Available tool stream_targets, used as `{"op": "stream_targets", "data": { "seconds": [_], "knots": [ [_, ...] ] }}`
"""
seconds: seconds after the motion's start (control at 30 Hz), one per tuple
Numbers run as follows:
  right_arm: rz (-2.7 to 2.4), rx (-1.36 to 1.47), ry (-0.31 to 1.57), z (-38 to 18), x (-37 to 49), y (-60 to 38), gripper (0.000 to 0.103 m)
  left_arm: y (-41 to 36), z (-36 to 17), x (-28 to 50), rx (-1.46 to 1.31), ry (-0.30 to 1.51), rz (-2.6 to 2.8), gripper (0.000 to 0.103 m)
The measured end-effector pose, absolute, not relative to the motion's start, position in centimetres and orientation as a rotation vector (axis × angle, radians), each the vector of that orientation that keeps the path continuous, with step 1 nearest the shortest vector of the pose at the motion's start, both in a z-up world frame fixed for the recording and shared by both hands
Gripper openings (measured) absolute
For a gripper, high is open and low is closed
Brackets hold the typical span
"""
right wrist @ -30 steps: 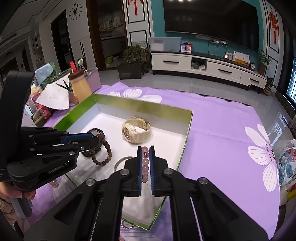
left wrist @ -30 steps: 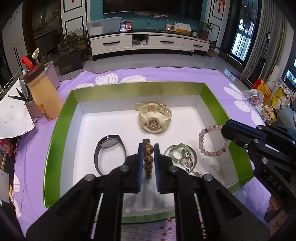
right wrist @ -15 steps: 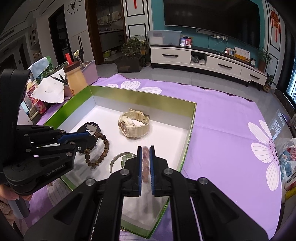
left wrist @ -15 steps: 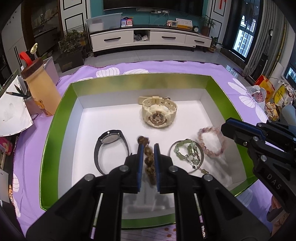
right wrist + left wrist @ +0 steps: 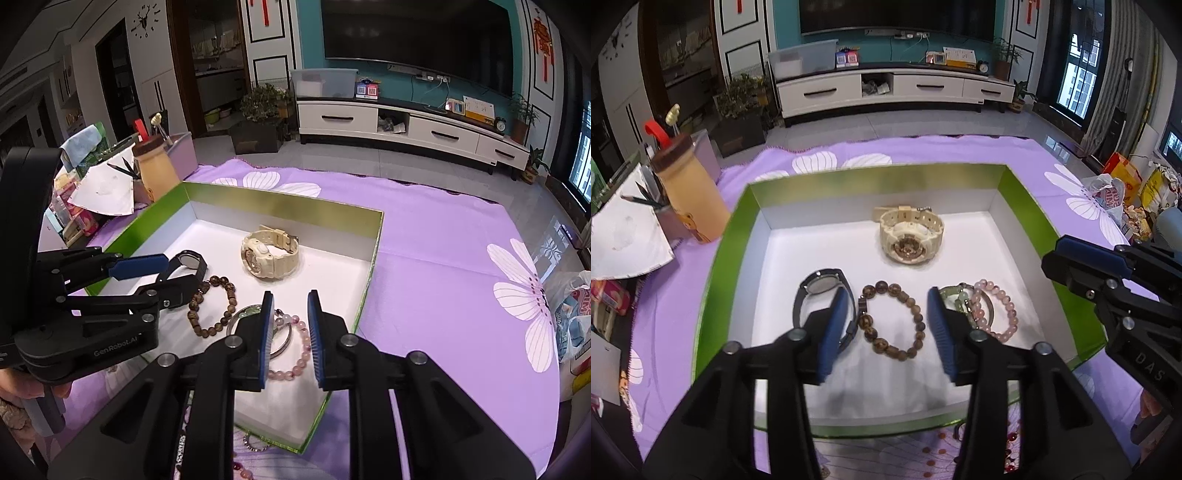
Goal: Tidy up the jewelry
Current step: 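Lower the wooden bracelet into the box with the left tool while the right tool releases the pink one, then withdraw both open tools from the green box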
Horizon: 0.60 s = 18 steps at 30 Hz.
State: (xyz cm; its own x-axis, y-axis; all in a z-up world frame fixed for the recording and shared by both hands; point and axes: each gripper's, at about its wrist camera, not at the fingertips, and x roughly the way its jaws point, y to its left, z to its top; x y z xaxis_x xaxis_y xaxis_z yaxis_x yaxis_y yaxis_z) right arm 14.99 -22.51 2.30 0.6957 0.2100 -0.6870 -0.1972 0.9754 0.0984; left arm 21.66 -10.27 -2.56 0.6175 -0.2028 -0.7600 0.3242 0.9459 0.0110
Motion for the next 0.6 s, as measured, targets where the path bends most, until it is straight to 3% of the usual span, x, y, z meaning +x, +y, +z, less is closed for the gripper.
{"op": "stream_targets", "data": {
  "seconds": [0.07,0.13,0.3,0.47,0.6],
  "knots": [
    [0.227,0.025,0.759,2.7,14.4,-22.7,0.022,-10.3,-2.1,21.2,0.16,0.837,-0.301,0.063],
    [0.225,0.033,0.752,3.1,13.8,-22.9,0.025,-10.2,-1.7,20.7,0.166,0.824,-0.295,0.069],
    [0.218,0.047,0.737,3.8,12.2,-23.4,0.034,-10.0,-0.9,19.7,0.177,0.809,-0.29,0.076],
    [0.213,0.055,0.727,4.4,10.5,-23.7,0.045,-9.4,-0.4,18.6,0.181,0.797,-0.274,0.09],
    [0.208,0.069,0.726,4.6,9.2,-23.9,0.054,-9.0,0.1,17.5,0.182,0.793,-0.263,0.094]
  ]
}}
